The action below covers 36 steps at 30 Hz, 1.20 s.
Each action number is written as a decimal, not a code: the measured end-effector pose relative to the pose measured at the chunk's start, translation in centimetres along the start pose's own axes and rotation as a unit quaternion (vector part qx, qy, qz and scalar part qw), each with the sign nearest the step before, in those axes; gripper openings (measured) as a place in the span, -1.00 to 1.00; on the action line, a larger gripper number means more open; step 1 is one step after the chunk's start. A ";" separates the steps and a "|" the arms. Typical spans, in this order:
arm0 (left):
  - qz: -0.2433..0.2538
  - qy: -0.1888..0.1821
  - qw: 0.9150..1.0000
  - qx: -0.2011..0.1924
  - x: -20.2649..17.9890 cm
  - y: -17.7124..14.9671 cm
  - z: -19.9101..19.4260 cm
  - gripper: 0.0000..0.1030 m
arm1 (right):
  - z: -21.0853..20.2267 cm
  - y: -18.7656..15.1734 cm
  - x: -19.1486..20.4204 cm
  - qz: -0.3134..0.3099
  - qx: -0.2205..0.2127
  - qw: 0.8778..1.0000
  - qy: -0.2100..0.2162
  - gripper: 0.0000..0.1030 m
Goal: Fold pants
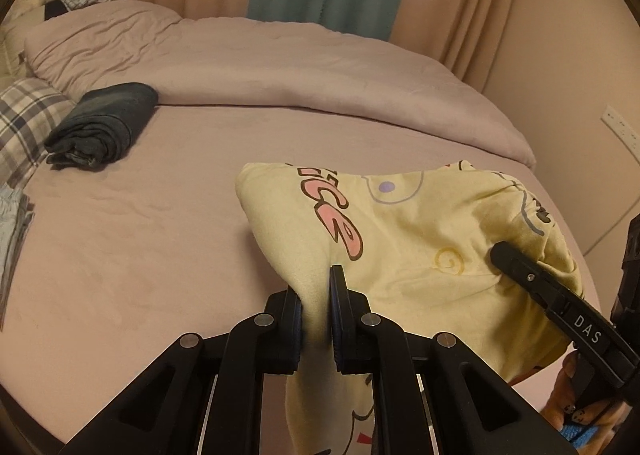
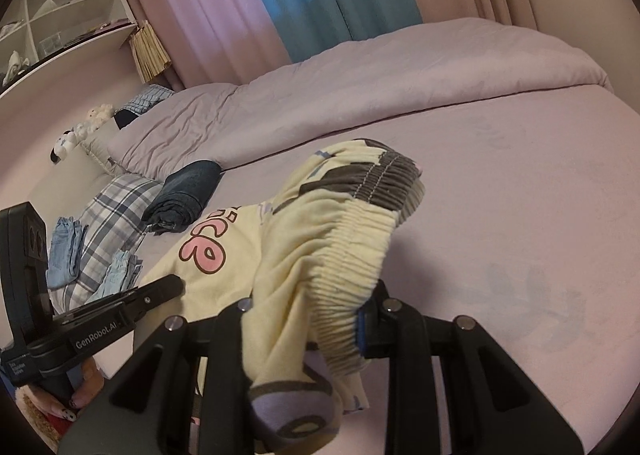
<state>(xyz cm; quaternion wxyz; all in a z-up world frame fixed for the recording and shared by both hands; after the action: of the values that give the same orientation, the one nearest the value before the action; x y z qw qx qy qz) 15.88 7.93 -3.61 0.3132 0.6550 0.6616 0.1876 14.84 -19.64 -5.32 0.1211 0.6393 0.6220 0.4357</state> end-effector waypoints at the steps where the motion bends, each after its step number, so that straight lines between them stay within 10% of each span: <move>1: -0.002 0.002 1.000 0.006 0.4 0.0 0.6 -0.80 | 0.4 0.1 -0.2 -0.001 0.003 1.000 -0.004 -0.49; 16: -0.022 0.036 0.990 0.137 3.6 -3.8 12.4 -0.74 | 10.3 -3.8 -3.6 0.006 0.111 0.991 -0.081 -0.47; 23: -0.041 0.039 0.989 0.135 5.3 -4.3 11.9 -0.13 | 10.5 -5.0 -5.7 0.025 0.122 0.988 -0.087 -0.29; 30: -0.057 0.027 0.989 0.134 6.8 -5.3 10.7 0.13 | 8.6 -4.8 -7.3 0.001 0.110 0.983 -0.147 0.41; 36: -0.057 0.037 0.988 0.135 7.3 -5.9 9.7 0.17 | 7.2 -5.0 -8.6 0.007 0.107 0.984 -0.145 0.40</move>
<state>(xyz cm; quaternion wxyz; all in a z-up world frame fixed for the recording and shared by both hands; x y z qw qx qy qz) 18.23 13.14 -15.84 0.2074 0.6455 0.7280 0.1020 17.79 -23.68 -16.54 0.1384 0.7095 0.6360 0.2701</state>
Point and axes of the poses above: each gripper's, at about its wrist camera, not at the fingertips, and z roughly the way its jaws point, x to its left, y to its top, the point moved 4 cm from there along z, roughly the way its jaws point, and after that the axes turned 2 degrees about z, right-handed, at the moved point
